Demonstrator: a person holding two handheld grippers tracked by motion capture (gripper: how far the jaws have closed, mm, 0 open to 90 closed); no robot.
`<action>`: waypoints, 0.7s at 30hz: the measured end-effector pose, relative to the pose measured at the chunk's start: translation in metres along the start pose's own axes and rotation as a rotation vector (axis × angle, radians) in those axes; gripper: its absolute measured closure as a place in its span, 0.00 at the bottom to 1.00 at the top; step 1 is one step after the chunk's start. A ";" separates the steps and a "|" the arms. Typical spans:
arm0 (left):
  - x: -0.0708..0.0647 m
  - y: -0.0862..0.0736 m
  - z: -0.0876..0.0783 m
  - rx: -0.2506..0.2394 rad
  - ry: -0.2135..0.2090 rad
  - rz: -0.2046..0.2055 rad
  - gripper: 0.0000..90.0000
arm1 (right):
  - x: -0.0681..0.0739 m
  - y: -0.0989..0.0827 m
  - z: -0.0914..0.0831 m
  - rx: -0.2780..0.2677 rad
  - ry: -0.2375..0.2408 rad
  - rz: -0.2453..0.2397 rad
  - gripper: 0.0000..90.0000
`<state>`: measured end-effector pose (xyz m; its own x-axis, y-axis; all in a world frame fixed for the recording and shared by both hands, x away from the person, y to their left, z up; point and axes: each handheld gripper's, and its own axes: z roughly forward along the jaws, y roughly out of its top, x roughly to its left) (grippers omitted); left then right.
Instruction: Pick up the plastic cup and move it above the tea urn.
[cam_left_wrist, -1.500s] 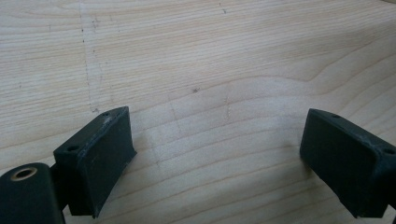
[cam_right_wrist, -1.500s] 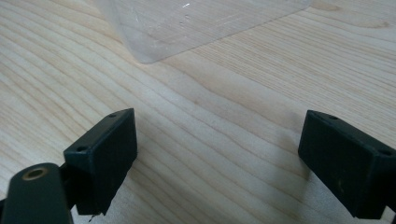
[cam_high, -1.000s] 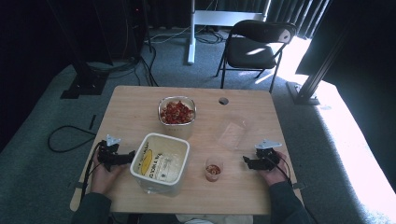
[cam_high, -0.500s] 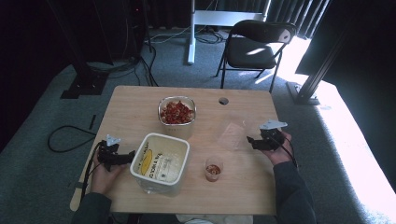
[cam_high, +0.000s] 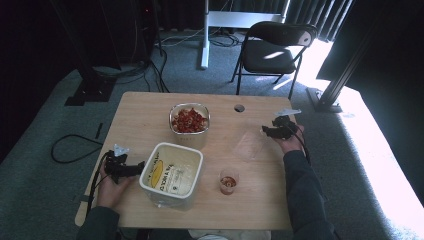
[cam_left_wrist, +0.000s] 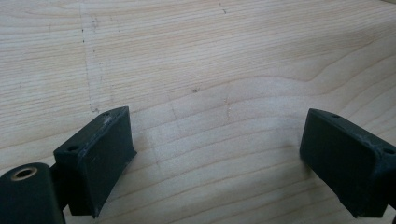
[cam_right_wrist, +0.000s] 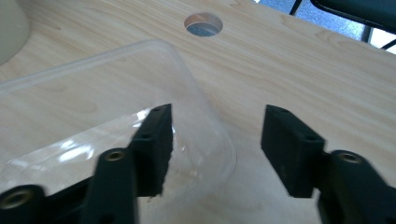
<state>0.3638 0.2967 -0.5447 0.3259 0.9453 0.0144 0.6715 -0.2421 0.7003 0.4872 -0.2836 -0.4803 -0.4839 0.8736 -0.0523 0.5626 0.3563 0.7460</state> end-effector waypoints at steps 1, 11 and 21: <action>0.000 0.000 0.000 0.000 0.000 0.000 0.11 | -0.001 0.002 0.004 0.010 0.005 0.004 0.53; 0.000 0.000 0.000 0.000 0.000 0.001 0.11 | 0.002 -0.001 0.017 0.088 -0.004 -0.007 0.89; 0.000 0.000 0.000 0.000 -0.001 0.000 0.11 | 0.008 0.007 0.023 0.070 -0.014 -0.011 0.64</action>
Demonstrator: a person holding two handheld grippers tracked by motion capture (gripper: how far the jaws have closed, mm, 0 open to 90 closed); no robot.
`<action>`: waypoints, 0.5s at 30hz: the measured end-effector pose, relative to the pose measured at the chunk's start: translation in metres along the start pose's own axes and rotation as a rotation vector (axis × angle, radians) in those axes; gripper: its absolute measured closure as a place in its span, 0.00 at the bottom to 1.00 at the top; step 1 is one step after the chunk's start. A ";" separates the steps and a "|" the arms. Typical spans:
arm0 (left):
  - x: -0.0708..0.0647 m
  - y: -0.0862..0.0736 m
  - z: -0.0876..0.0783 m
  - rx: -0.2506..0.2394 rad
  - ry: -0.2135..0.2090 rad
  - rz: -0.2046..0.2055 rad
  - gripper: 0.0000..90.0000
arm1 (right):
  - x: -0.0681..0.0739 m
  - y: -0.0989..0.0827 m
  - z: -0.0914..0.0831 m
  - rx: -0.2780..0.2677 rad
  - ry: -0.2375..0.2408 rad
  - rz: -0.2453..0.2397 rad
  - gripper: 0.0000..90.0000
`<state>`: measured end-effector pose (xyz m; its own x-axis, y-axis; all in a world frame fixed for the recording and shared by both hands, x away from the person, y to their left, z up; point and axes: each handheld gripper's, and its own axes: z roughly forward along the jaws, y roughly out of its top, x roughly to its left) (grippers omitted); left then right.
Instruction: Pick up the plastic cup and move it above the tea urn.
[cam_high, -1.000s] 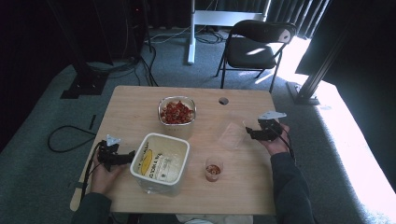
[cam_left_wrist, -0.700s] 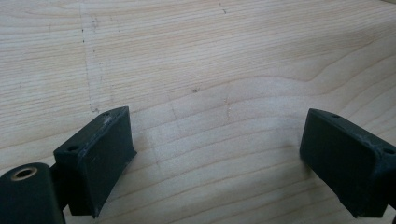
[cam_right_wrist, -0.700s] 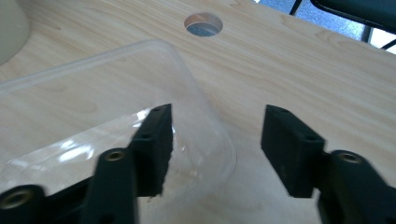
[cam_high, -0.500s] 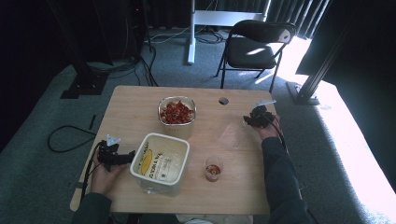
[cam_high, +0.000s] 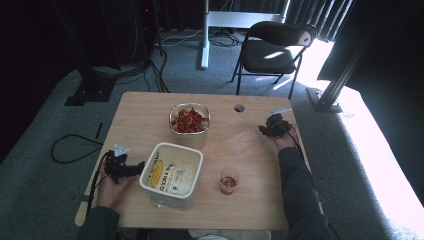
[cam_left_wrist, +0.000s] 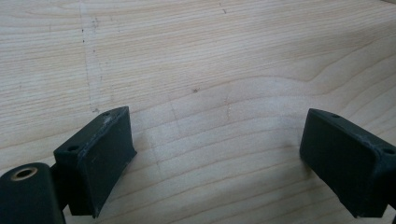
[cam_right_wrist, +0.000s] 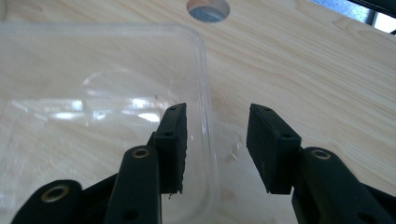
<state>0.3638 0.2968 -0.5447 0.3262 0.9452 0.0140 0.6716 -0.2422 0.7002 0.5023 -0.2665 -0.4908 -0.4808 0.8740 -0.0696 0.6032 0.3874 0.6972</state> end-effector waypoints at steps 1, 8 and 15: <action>0.000 0.000 0.000 0.000 0.000 0.000 0.11 | -0.001 0.000 0.003 -0.001 0.010 0.016 0.64; 0.000 0.000 0.000 0.000 0.000 0.000 0.11 | 0.000 0.000 0.009 0.021 0.040 0.028 0.89; 0.000 0.000 0.000 0.000 0.000 0.000 0.11 | 0.002 0.004 -0.014 -0.048 0.040 0.043 0.95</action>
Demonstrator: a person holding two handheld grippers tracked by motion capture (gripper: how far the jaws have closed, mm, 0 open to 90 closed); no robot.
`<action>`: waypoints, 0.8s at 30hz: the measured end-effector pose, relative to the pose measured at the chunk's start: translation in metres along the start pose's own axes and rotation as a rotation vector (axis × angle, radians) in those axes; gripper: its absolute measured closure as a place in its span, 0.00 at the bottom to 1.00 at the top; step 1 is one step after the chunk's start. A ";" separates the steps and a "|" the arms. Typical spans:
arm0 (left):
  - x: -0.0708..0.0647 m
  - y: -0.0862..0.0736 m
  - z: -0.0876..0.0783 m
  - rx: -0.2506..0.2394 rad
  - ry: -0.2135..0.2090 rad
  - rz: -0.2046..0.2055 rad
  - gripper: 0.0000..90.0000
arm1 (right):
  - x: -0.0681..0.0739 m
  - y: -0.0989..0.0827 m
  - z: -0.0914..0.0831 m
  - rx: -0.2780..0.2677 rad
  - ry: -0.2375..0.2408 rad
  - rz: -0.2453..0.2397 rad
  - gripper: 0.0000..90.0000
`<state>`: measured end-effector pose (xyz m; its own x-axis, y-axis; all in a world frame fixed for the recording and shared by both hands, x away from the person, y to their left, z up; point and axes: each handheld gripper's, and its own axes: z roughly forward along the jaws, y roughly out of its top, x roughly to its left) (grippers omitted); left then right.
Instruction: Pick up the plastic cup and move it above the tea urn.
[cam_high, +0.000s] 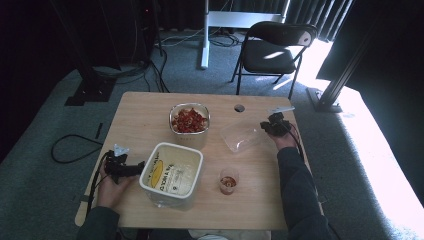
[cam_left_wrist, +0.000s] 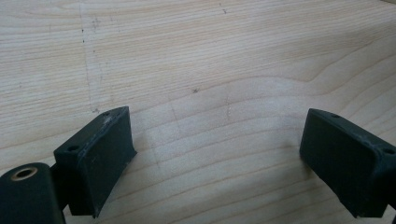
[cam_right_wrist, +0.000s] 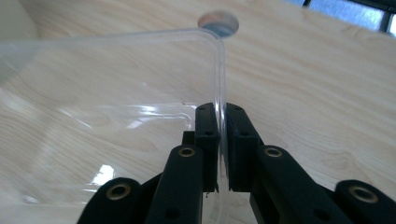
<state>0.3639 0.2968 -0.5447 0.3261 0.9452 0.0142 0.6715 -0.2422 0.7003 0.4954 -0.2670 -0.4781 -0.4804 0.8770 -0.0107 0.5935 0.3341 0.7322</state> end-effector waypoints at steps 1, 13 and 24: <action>0.000 0.000 0.000 0.000 0.000 0.000 0.11 | 0.001 0.001 -0.004 -0.005 -0.005 0.000 0.95; 0.000 0.000 0.000 0.000 0.000 0.000 0.11 | 0.012 0.015 -0.046 -0.077 -0.024 0.007 0.97; 0.000 0.000 0.000 0.000 0.000 0.000 0.11 | 0.030 0.035 -0.076 -0.123 0.014 -0.010 0.97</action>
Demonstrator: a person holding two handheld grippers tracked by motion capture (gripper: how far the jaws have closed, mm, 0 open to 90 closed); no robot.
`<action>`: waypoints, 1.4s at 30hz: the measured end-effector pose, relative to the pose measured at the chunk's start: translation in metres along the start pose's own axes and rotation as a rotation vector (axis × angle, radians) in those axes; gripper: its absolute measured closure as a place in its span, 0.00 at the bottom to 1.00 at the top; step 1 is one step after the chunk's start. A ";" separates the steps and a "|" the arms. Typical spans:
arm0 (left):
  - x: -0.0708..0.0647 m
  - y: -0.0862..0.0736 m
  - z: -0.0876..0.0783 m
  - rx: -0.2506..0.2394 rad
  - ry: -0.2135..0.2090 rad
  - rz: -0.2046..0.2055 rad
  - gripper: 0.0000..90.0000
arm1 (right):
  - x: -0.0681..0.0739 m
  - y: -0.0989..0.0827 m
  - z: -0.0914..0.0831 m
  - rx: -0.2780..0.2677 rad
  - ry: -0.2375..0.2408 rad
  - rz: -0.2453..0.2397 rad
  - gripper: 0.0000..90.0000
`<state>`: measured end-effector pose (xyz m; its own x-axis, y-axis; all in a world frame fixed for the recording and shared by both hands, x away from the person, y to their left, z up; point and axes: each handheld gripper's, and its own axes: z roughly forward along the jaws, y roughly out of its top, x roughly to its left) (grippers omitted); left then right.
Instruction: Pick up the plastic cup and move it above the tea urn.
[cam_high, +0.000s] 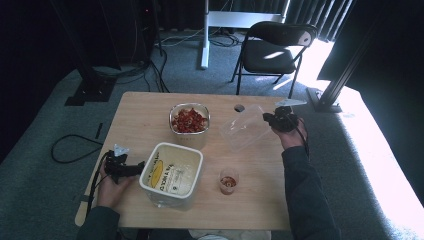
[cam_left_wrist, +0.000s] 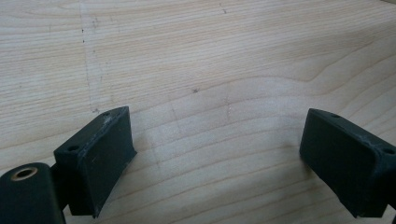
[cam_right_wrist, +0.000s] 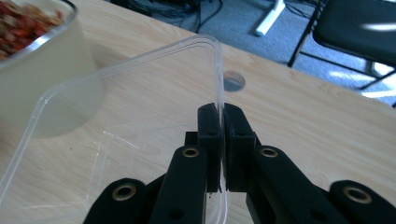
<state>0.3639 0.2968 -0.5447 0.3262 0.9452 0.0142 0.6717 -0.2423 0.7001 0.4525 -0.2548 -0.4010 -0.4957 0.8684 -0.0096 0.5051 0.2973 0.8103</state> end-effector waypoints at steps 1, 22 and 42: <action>0.000 0.000 0.000 0.000 0.000 0.000 0.11 | 0.002 0.003 -0.003 -0.004 0.003 -0.008 0.97; 0.000 0.000 0.000 -0.002 0.001 0.001 0.11 | 0.053 0.063 -0.049 -0.104 0.095 -0.106 0.97; 0.000 0.000 0.000 0.001 0.000 0.002 0.11 | 0.153 0.090 -0.042 -0.105 0.370 -0.232 0.97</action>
<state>0.3639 0.2970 -0.5445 0.3277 0.9446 0.0159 0.6717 -0.2448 0.6992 0.3922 -0.1120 -0.3049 -0.8164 0.5775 -0.0029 0.2857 0.4084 0.8670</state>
